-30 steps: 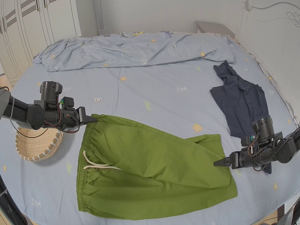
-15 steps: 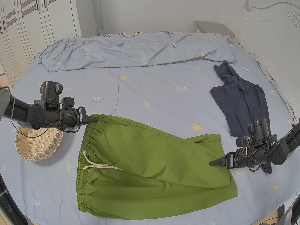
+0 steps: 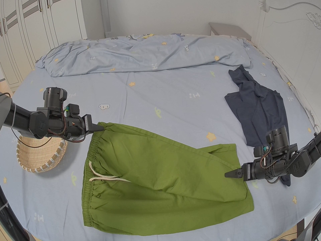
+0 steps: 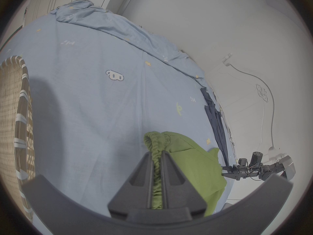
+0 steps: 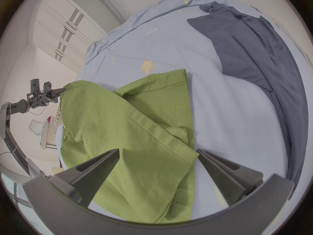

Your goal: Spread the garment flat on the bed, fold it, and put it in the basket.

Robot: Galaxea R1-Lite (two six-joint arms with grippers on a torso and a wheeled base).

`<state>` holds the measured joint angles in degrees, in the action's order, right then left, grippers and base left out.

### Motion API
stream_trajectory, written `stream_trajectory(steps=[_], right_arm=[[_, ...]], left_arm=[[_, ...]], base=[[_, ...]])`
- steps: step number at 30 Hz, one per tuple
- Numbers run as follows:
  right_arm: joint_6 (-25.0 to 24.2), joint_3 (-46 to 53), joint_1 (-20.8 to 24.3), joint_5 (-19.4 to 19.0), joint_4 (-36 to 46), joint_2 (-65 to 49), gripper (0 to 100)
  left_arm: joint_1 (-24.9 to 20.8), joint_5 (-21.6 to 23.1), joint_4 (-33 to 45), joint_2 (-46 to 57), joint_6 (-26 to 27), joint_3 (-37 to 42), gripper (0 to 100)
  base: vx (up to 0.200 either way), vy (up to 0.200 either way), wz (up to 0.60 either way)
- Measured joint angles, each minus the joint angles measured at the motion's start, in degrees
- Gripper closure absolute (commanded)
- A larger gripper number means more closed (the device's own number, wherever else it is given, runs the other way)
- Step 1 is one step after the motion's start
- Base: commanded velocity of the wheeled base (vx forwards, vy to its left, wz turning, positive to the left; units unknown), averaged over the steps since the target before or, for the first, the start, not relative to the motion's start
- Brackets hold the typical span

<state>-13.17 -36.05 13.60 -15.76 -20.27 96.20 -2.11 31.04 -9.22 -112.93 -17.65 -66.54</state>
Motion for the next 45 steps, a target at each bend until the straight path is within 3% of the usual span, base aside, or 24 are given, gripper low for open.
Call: stream_trajectory(steps=[21,22,45], right_arm=[[0.0,0.4,0.0,0.1,-0.7,-1.0,0],[0.0,0.5,0.0,0.1,-0.7,-1.0,100],[0.4,1.1,-0.7,0.4,-0.7,-1.4,100]], left_arm=[[0.0,0.0,0.0,0.0,0.0,0.0,100],[0.0,0.0,0.0,0.0,0.0,0.0,100],[0.0,0.0,0.0,0.1,0.0,0.0,100]], base=[[0.0,0.0,0.0],[0.0,0.0,0.0],[0.0,0.0,0.0]])
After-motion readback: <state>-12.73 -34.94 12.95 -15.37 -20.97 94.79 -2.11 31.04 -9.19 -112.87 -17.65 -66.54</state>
